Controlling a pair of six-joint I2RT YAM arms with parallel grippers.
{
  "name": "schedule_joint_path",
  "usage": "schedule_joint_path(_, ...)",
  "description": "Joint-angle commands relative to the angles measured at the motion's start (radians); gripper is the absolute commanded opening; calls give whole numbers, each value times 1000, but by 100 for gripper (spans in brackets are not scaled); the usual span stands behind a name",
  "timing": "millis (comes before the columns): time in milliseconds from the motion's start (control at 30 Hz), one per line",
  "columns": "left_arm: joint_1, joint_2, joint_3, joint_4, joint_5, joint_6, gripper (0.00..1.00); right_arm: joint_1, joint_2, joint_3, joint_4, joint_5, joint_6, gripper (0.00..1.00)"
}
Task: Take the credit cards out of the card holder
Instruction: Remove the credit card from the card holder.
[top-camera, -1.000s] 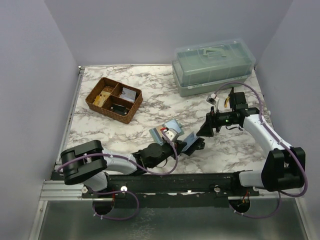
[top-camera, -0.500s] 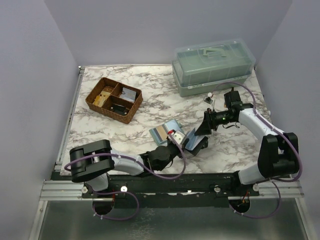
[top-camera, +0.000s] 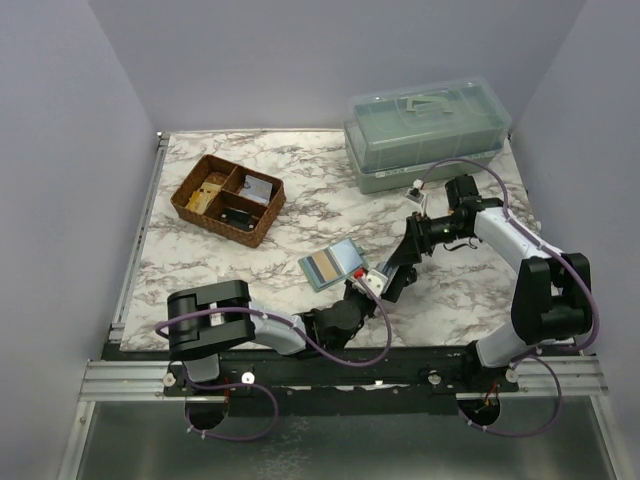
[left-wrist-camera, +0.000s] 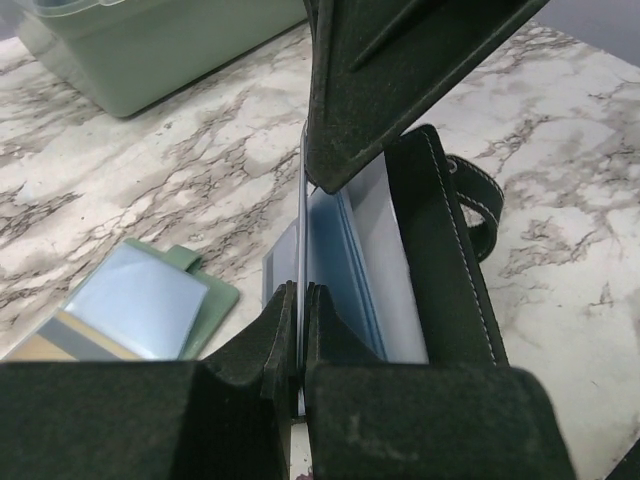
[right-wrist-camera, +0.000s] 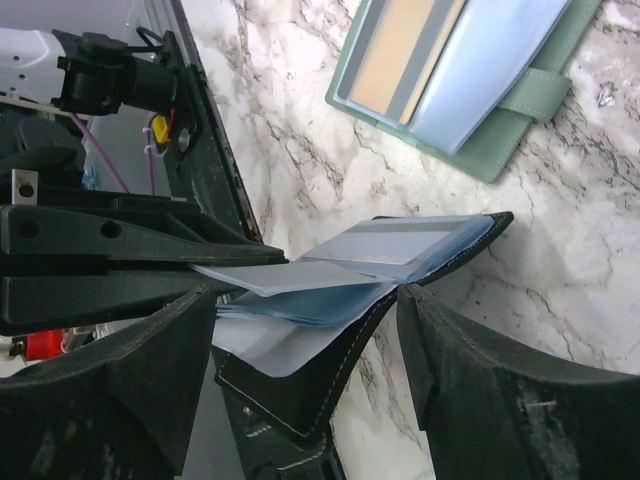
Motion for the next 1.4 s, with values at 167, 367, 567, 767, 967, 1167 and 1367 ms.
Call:
schedule_joint_path(167, -19, 46, 56, 54, -96, 50, 0, -3, 67, -5, 23, 33, 36, 76)
schedule_joint_path(367, -19, 50, 49, 77, -124, 11, 0, -3, 62, -2, 9, 46, 17, 73)
schedule_joint_path(567, -19, 33, 24, 91, -115, -94, 0, -3, 72, 7, 19, 151, -3, 70)
schedule_joint_path(767, -17, 49, 20, 102, -76, -211, 0, -3, 112, 23, 15, 182, -23, 57)
schedule_joint_path(967, 22, 82, -27, 149, 2, -413, 0, -3, 155, 42, -15, 150, -94, 35)
schedule_joint_path(1167, 54, 135, -71, 239, 47, -477, 0, -3, 241, 80, -76, 40, -156, 20)
schedule_joint_path(1367, 80, 152, -85, 249, 88, -525, 0, -3, 287, 95, -103, 18, -192, 20)
